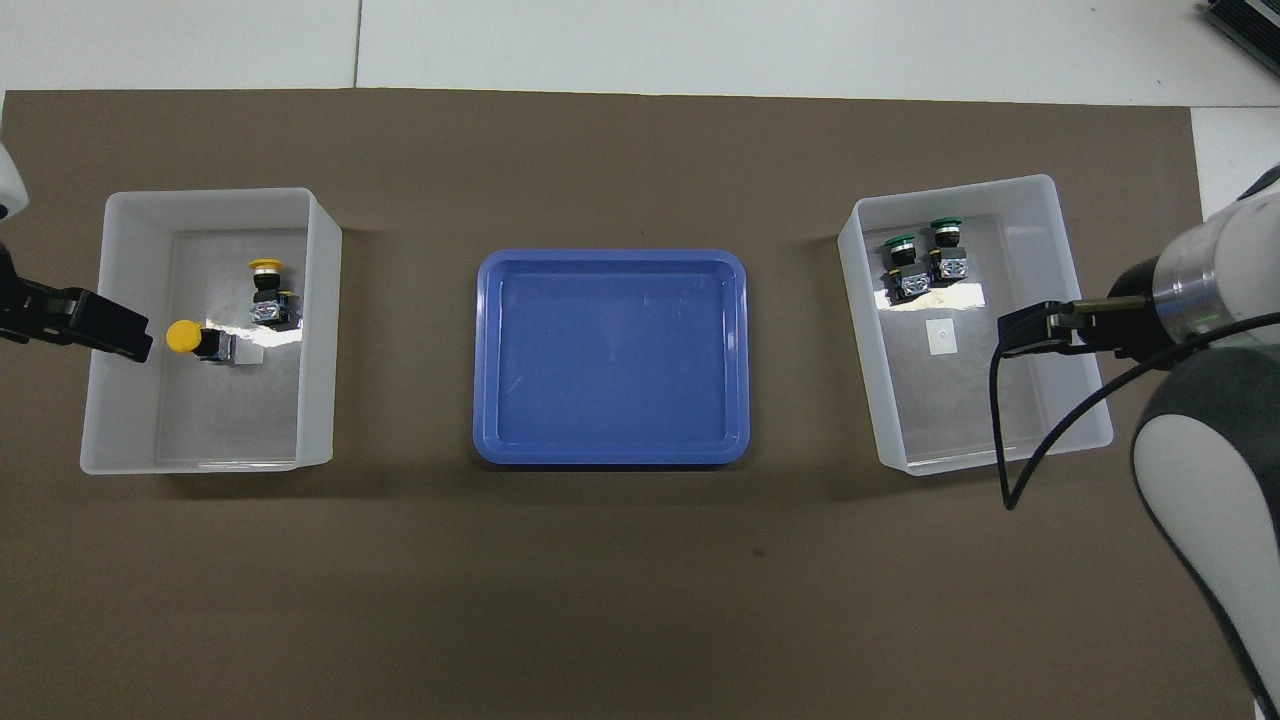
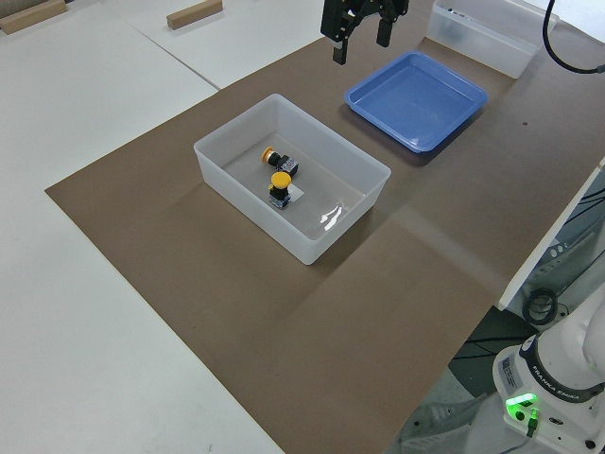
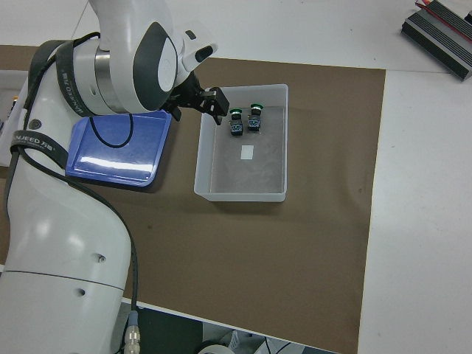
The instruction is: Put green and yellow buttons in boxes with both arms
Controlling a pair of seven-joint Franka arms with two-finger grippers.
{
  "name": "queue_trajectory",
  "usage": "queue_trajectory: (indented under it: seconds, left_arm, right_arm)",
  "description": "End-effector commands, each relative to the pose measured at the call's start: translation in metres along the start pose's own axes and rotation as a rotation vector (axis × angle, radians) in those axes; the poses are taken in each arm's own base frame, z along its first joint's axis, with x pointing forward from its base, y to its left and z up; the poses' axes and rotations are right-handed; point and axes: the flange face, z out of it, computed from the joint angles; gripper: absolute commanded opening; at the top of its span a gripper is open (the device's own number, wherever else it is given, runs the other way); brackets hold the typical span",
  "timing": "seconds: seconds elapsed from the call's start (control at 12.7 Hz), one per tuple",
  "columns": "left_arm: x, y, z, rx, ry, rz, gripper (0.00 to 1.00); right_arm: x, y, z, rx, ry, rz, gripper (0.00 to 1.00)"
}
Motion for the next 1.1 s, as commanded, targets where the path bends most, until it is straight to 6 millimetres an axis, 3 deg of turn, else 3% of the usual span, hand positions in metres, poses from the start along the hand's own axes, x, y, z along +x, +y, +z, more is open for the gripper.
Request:
queue_trajectory:
  seconds: [0.0,0.47,1.02]
  left_arm:
    - [-0.013,-0.001,0.017,0.005,0.003,-0.003,1.0]
    - [0.0,-0.001,0.009,0.021,0.092,-0.004,1.0]
    - [0.0,-0.007,0.011,0.023,0.109,-0.014,1.0]
  right_arm:
    - [-0.003,0.002,0.001,0.028,-0.002,-0.003,1.0]
    - [-0.003,0.002,0.0,0.028,-0.001,-0.003,1.0]
    - [-0.003,0.002,0.001,0.028,-0.002,-0.003,1.0]
